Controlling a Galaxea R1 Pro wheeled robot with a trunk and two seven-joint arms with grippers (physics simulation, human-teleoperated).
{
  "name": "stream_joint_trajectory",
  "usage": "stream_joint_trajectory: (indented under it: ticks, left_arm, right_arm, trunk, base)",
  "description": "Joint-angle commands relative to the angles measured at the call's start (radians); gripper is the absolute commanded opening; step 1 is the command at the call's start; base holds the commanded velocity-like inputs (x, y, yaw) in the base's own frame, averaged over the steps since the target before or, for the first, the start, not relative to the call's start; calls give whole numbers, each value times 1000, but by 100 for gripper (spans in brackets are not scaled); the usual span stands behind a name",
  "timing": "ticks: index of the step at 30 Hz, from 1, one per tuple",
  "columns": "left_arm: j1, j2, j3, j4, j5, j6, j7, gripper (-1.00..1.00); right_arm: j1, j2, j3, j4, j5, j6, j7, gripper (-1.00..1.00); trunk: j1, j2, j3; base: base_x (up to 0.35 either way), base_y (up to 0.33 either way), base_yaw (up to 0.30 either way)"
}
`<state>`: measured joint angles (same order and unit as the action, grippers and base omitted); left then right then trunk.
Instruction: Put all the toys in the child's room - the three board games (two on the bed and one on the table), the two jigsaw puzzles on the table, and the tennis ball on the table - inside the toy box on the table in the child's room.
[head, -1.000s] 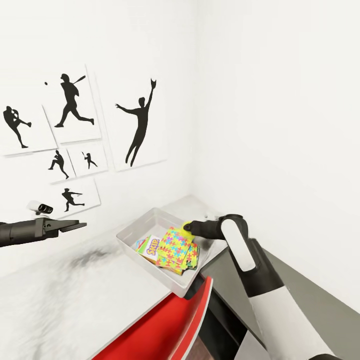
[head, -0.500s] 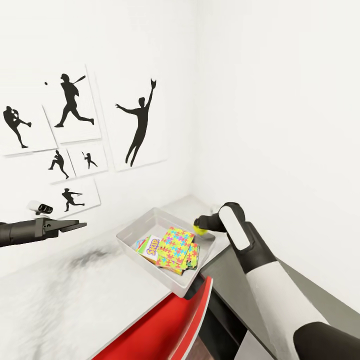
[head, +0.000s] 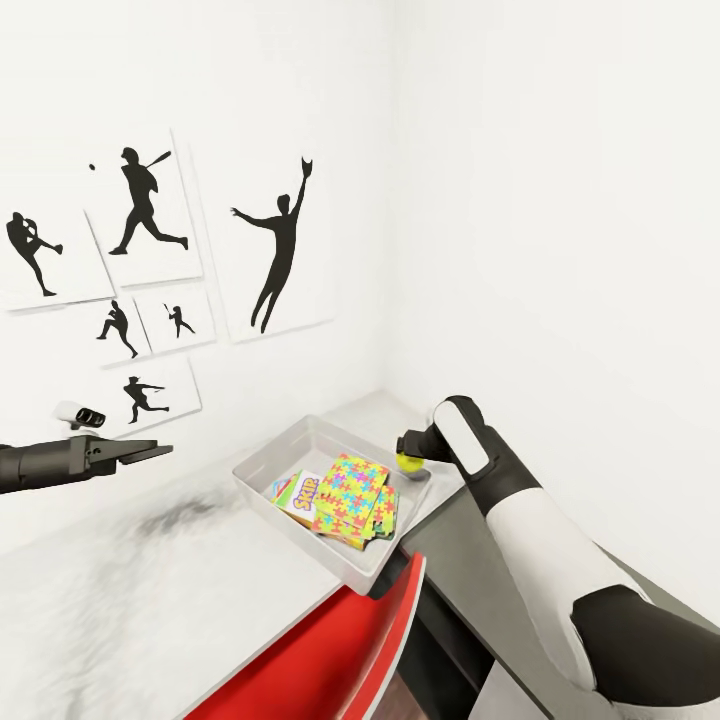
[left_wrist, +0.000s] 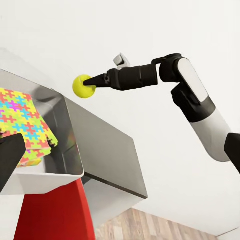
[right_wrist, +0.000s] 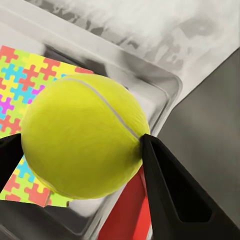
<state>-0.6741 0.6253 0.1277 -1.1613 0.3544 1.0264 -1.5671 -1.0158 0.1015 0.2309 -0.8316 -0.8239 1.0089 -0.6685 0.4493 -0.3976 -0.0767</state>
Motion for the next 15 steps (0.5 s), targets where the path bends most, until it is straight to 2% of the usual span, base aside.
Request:
stream_joint_trajectory:
  ticks: [1, 15]
  left_arm:
    - [-1, 0, 0, 0, 0, 11, -4, 100]
    - [-1, 3, 0, -1, 1, 10, -4, 100]
  right_arm:
    - [-1, 0, 2, 0, -12, 0, -15, -100]
    - [-3, 4, 2, 4, -11, -5, -16, -100]
  trunk:
    - [1, -2, -2]
    - [1, -2, -21]
  base:
    - [0, 0, 0]
    - [0, 0, 0]
